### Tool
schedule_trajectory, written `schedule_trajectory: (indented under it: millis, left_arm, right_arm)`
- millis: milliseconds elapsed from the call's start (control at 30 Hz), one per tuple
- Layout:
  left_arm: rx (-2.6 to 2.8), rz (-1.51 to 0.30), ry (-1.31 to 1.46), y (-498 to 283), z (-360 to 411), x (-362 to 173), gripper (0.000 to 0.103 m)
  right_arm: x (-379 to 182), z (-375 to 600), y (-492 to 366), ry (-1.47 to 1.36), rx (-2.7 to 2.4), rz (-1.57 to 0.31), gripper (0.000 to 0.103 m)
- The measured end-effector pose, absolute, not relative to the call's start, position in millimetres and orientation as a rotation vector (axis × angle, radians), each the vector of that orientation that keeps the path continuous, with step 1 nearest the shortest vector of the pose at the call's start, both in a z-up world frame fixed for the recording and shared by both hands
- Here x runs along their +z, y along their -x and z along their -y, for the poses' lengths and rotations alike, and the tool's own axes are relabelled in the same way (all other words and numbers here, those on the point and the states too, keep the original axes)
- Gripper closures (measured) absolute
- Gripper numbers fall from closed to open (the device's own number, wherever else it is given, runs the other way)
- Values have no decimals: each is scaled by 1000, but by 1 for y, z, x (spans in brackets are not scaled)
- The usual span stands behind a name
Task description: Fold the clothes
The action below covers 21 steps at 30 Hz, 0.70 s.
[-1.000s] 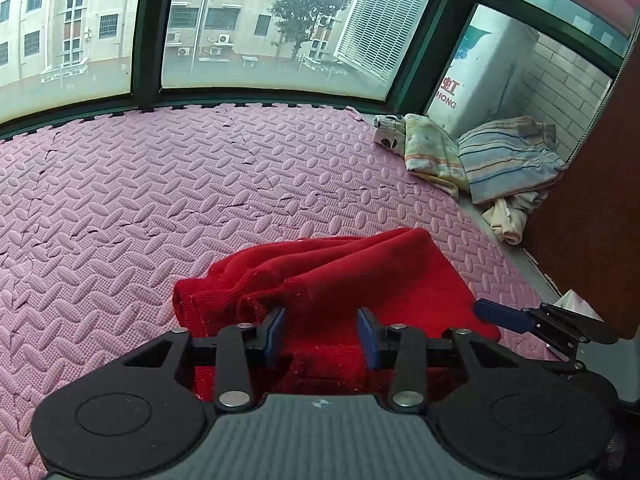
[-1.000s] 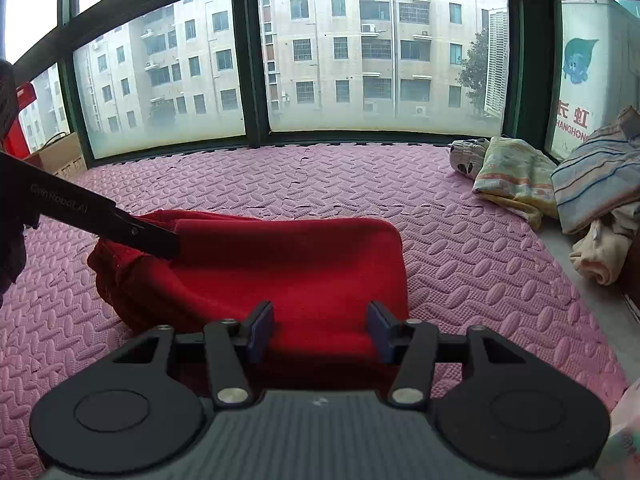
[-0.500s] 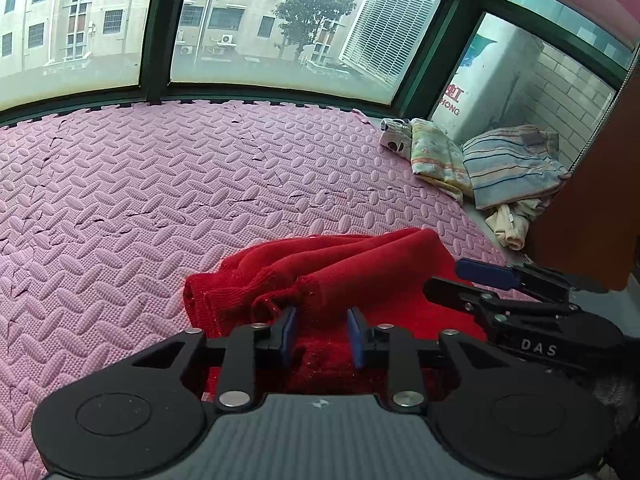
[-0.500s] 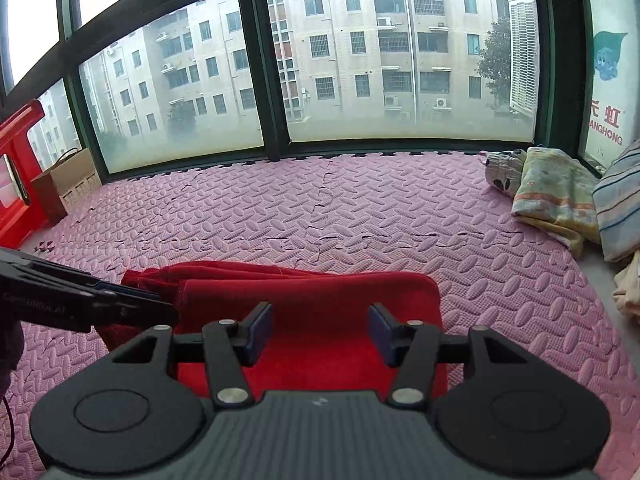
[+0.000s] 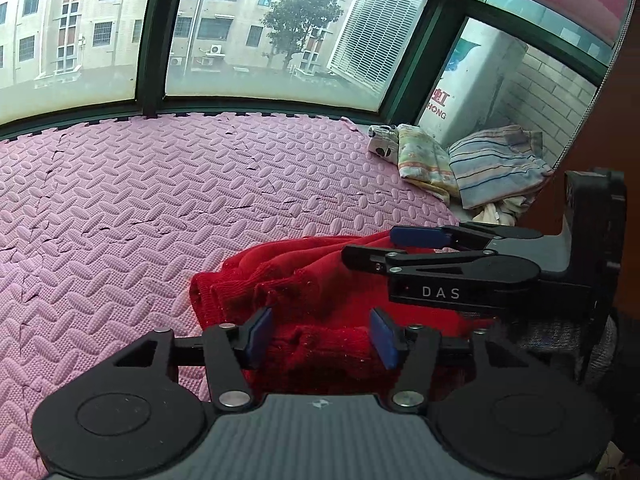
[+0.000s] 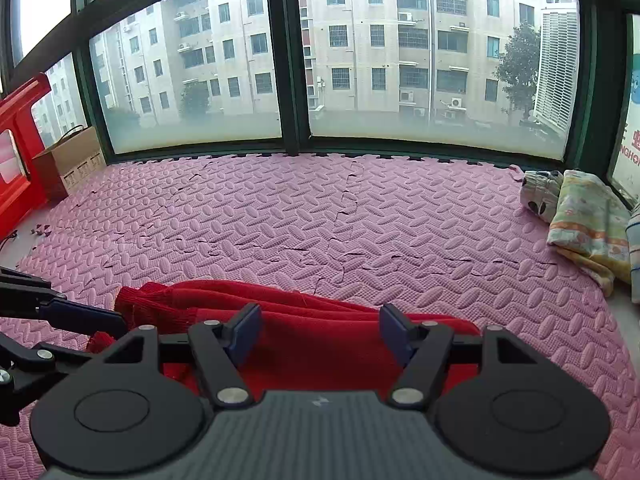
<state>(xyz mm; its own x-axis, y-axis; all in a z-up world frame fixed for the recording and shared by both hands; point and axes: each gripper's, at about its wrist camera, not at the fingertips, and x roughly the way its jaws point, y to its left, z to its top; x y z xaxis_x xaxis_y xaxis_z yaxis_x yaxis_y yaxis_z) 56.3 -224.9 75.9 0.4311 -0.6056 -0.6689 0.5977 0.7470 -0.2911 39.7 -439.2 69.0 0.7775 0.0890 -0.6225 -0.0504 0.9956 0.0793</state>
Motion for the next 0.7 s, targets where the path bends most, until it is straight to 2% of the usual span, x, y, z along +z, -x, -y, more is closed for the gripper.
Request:
schedule_trajectory:
  millis: [67,100,267,567,700]
  left_arm:
    - [-737,-830,10,-52,219,78,31]
    - [-729,-826,11,-49,216,79,26]
    - [-691,-819,17,-41,198,79,14]
    - [-622,-832,69,-42,178,75,8]
    - [-618,-807,57,-34,174,80,0]
  right_arm:
    - [77,439,-30,-59,63,-664,24]
    - [79,438,-25,-57,56,-660,23]
    - [84,425,3,-7,27,-628,14]
    - [59,394,30,7,1,-624,13]
    - [63,392,37,-23,-30,-582,12]
